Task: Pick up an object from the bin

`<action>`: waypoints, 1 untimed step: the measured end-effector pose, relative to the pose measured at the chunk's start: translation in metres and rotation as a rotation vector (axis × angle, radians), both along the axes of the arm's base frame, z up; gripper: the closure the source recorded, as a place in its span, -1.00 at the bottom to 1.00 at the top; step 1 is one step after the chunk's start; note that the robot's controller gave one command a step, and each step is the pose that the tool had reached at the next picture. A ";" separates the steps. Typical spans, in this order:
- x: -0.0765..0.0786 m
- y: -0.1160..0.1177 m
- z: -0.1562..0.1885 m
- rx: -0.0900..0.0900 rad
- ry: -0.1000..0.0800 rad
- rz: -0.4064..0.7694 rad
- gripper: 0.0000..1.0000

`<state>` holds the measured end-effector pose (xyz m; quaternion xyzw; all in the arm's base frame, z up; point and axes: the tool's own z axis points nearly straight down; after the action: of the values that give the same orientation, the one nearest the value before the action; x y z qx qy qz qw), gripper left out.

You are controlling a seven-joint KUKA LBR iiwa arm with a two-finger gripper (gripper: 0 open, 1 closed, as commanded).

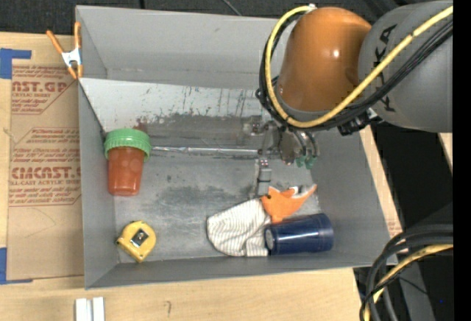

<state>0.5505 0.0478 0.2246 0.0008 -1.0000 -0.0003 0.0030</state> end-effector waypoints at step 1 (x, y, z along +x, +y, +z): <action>0.001 0.000 0.005 0.001 -0.008 -0.001 -1.00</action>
Offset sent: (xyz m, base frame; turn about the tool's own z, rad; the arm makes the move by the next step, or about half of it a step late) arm -0.0544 0.0180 -0.1546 -0.1666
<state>0.5518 0.0476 0.2293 0.0003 -1.0000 -0.0006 -0.0010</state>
